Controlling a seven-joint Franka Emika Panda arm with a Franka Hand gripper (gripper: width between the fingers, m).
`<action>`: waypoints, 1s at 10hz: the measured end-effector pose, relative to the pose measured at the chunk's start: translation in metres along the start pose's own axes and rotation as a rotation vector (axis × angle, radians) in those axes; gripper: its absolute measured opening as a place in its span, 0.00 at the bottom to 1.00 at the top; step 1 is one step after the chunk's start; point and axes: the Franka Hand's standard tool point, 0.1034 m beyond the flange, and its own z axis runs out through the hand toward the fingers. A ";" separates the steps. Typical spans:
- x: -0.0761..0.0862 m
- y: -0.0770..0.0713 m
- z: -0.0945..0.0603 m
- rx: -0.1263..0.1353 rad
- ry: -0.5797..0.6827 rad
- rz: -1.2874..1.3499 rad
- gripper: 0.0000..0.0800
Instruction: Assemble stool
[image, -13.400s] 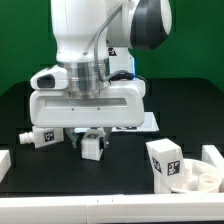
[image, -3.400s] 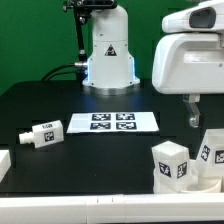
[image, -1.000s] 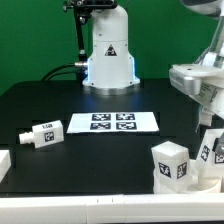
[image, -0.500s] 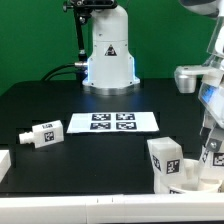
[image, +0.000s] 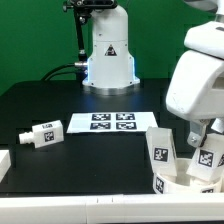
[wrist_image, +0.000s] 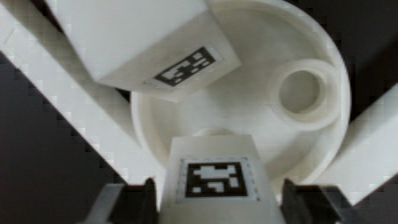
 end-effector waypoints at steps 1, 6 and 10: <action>0.000 0.000 0.000 0.000 0.000 0.057 0.42; -0.013 0.016 0.011 0.187 -0.039 0.667 0.42; -0.013 0.016 0.011 0.210 -0.068 0.961 0.42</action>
Offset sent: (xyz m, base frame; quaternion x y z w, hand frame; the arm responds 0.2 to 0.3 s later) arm -0.0002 -0.0177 -0.0104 0.2052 -0.0572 0.3879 0.8968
